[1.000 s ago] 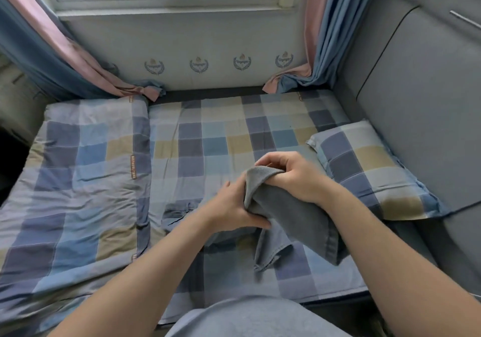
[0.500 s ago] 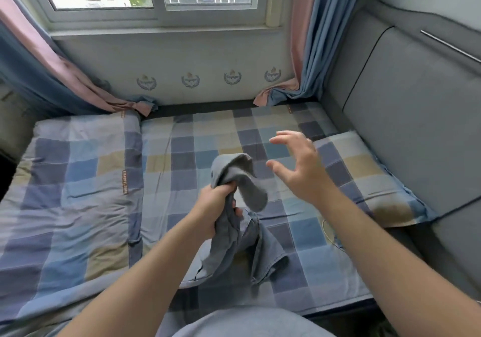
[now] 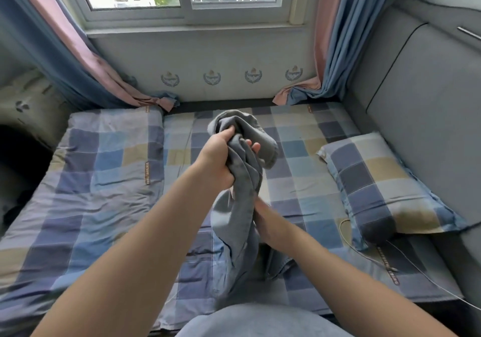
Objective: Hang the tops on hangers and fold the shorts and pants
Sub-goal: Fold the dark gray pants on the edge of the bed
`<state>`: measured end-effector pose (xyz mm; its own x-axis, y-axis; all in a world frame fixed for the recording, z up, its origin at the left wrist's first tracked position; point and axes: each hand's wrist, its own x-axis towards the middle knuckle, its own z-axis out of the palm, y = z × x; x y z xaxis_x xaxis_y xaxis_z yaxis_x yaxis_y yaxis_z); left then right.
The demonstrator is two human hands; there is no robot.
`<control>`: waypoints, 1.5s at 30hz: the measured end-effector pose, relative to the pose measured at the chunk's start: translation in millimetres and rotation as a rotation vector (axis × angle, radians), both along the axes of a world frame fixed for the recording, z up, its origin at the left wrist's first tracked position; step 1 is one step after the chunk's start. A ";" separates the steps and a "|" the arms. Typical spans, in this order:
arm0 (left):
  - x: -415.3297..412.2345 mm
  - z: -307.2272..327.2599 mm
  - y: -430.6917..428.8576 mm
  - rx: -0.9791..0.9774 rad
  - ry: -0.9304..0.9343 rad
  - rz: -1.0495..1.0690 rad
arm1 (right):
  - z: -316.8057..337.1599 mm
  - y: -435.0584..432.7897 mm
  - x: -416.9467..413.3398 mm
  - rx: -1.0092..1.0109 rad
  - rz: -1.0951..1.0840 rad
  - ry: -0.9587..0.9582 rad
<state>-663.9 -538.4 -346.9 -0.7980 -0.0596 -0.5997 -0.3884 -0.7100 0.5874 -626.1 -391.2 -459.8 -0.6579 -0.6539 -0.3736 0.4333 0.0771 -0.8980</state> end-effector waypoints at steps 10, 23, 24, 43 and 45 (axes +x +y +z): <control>-8.5 -38.4 -33.8 -0.199 -0.020 0.147 | 27.5 3.9 -3.4 -0.085 -0.082 0.155; 75.8 -80.3 27.8 -0.338 0.279 -0.546 | 97.8 3.4 -55.3 -0.255 -0.490 0.041; 75.5 -81.9 30.9 -0.449 0.315 -0.575 | 100.2 3.8 -58.9 -0.234 -0.494 0.042; 18.2 -18.8 12.7 -0.378 0.311 -0.047 | -40.0 20.3 -11.4 0.433 -0.143 0.376; 14.9 -20.6 5.7 -0.403 0.310 -0.037 | -30.9 23.8 -22.5 0.421 -0.257 0.314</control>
<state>-649.1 -532.7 -367.6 -0.9407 -0.2061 -0.2694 -0.1729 -0.3919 0.9036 -648.6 -367.4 -490.8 -0.8969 -0.2961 -0.3285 0.2036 0.3828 -0.9011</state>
